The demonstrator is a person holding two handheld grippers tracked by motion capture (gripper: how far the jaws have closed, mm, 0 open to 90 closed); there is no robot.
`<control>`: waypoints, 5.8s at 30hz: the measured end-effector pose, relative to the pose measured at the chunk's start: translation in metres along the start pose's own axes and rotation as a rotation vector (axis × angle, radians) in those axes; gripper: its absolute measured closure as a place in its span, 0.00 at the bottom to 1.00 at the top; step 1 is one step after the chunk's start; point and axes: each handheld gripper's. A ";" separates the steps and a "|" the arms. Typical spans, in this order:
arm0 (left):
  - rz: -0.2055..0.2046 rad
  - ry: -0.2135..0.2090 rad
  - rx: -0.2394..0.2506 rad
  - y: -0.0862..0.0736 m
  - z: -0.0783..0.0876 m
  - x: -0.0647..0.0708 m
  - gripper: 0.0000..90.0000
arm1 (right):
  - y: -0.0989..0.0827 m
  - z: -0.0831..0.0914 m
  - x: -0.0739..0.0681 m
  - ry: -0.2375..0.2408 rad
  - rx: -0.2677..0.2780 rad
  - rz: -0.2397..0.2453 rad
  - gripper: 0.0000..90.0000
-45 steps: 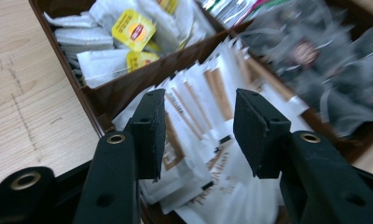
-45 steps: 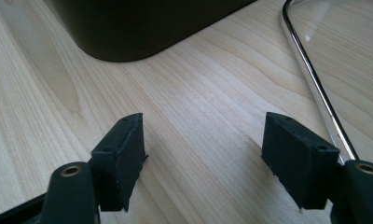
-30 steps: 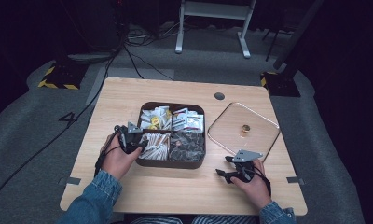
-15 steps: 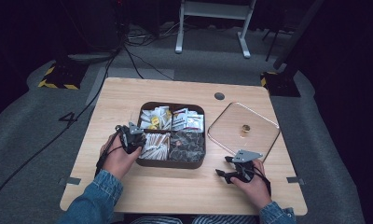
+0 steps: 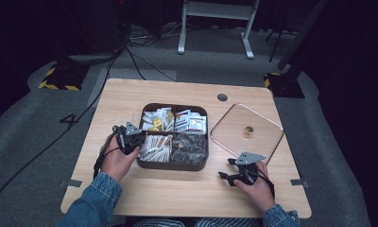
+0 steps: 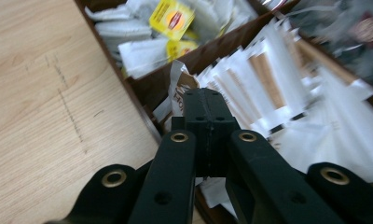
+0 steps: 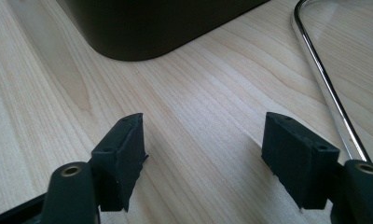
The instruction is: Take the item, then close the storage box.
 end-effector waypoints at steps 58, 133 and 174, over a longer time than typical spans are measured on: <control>-0.356 -0.559 0.141 -0.011 0.021 0.129 1.00 | 0.001 -0.002 0.000 0.012 -0.004 0.011 0.31; 0.086 -0.049 0.184 -0.033 0.050 -0.017 0.46 | 0.002 -0.002 0.000 0.016 -0.007 0.010 0.29; 0.169 0.031 -0.095 -0.094 0.009 -0.057 0.38 | 0.057 0.050 0.102 -0.288 0.041 -0.213 0.33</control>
Point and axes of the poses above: each handheld gripper's, and its own axes: z roughly backward along the jaws, y roughly out of its top, x roughly to its right, and after that the axes turned 8 degrees about y, right-handed
